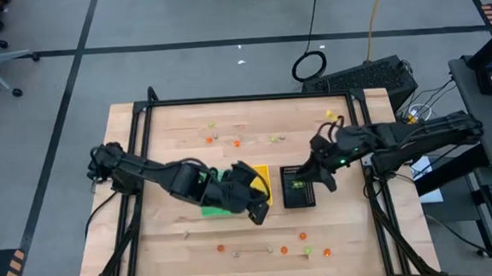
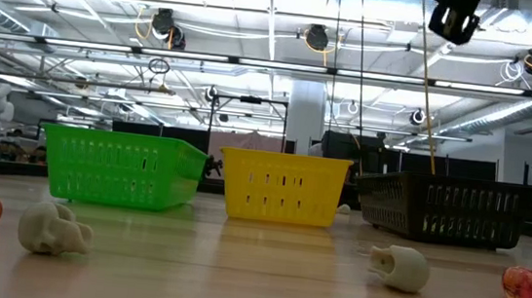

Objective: Sort Halloween decoration
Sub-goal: Put the green spider toy into the black basket

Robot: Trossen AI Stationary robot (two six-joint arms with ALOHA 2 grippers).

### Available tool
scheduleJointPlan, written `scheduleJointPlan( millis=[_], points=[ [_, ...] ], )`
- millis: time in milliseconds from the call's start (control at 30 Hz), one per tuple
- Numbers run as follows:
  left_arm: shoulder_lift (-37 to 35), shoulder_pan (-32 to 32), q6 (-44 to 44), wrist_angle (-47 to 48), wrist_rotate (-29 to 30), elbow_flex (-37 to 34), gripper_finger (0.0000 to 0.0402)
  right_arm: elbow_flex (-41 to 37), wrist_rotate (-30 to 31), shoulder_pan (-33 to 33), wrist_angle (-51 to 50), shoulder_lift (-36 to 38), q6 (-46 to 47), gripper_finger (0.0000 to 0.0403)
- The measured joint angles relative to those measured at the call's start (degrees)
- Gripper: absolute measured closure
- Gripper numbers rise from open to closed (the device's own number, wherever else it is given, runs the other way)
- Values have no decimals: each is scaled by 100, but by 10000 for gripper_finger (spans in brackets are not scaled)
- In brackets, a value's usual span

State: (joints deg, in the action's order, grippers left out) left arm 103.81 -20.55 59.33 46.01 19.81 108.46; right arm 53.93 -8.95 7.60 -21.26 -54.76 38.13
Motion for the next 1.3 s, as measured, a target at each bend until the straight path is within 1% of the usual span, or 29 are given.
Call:
scheduleJointPlan(
  millis=[267, 500, 867, 967, 1167, 1300],
  points=[
    [-83, 383, -1214, -1015, -3, 53, 337, 0, -15, 1, 29, 431, -133, 273],
    [-85, 579, -2289, -1874, -175, 53, 337, 0, -13, 0, -4, 610, -177, 273],
    [-87, 746, -3819, -2348, -192, 51, 337, 0, -11, 0, -6, 610, -431, 273],
    [-87, 752, -4450, -2397, -149, 51, 337, 0, -11, 0, -61, 612, -457, 273],
    [-89, 747, -6163, -2557, -68, 49, 337, 0, -11, 0, -213, 610, -611, 273],
    [-89, 752, -7107, -2661, -23, 49, 337, 0, -11, 0, -222, 612, -714, 273]
  ],
)
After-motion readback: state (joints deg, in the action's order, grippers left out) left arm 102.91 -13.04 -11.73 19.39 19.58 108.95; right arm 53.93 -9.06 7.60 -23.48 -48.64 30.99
